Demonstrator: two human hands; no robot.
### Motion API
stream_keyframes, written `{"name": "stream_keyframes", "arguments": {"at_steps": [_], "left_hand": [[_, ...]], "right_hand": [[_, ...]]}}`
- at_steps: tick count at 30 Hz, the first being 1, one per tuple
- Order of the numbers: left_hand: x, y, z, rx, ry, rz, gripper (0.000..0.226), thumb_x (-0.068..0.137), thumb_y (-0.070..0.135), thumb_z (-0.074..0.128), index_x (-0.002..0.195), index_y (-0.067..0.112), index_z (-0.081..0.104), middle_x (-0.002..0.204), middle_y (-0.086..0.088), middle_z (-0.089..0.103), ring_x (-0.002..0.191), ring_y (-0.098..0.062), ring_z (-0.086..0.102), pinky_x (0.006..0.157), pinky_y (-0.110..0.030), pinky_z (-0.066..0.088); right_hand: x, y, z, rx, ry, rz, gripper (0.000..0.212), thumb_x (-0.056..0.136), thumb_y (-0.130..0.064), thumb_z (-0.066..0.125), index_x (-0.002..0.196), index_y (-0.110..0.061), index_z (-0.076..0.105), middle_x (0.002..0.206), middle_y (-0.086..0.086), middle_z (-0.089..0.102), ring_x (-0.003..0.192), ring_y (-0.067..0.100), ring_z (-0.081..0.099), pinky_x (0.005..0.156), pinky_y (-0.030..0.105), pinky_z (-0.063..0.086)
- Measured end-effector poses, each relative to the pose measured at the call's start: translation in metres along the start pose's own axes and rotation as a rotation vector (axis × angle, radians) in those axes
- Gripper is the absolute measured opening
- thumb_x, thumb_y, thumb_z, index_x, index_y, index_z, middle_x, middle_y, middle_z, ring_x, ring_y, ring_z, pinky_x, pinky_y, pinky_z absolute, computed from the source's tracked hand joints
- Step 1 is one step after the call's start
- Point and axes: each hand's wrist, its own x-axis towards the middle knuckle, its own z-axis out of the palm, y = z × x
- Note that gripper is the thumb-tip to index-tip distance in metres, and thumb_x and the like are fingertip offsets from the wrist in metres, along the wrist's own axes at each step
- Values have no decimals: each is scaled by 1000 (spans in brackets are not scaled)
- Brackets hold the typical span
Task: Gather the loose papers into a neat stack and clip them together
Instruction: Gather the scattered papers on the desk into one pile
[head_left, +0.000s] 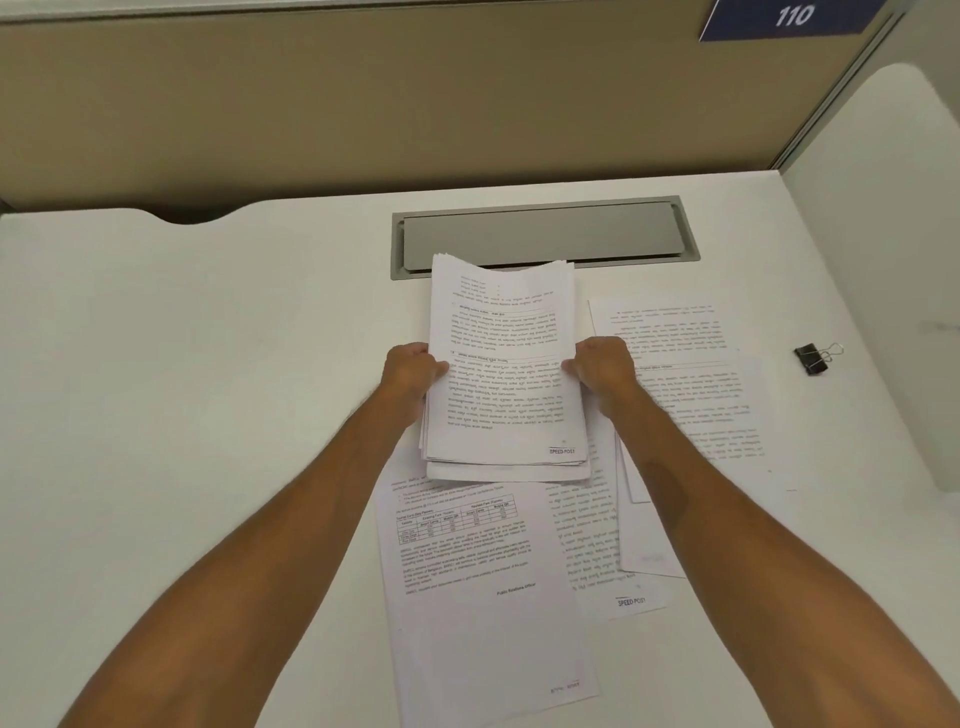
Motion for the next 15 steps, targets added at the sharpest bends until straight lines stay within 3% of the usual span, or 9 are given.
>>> {"name": "stream_keyframes", "arguments": {"at_steps": [3,6,9,13,15], "left_hand": [[-6,6,-4,-12,-18,54,17,90,-5,63,91,11,68,103,-8,74,87,-22,71,75,-32,60],[-19,9,-14,-23,-19,108,19,87,-4,67,100,10,69,101,-6,76,87,-22,74,70,-28,58],[-36,9,-28,-25,-11,163,19,86,-3,70,98,11,71,96,-4,78,84,-22,76,71,-29,60],[-60,-1,-45,-13,-8,180,19,86,-2,71,97,14,71,95,-4,79,82,-19,76,76,-31,59],[-75,-23,-54,11,25,154,19,86,0,72,99,14,70,96,-4,79,86,-20,76,80,-34,60]], "right_hand": [[-2,-2,-3,45,-7,-50,22,85,-1,65,73,-16,57,92,5,71,83,21,67,68,30,57],[-13,-5,-10,93,-11,-80,17,87,-4,62,83,-20,60,104,5,73,91,24,72,83,43,62],[-29,-6,-16,108,-34,-150,17,86,-5,63,82,-22,61,102,4,75,90,25,74,80,45,63],[-58,-4,-21,143,-72,-181,14,89,-5,66,92,-19,65,98,3,77,87,20,75,66,30,57],[-78,10,-17,135,-110,-165,15,89,-5,68,99,-17,67,99,2,77,88,19,75,71,31,59]]}}
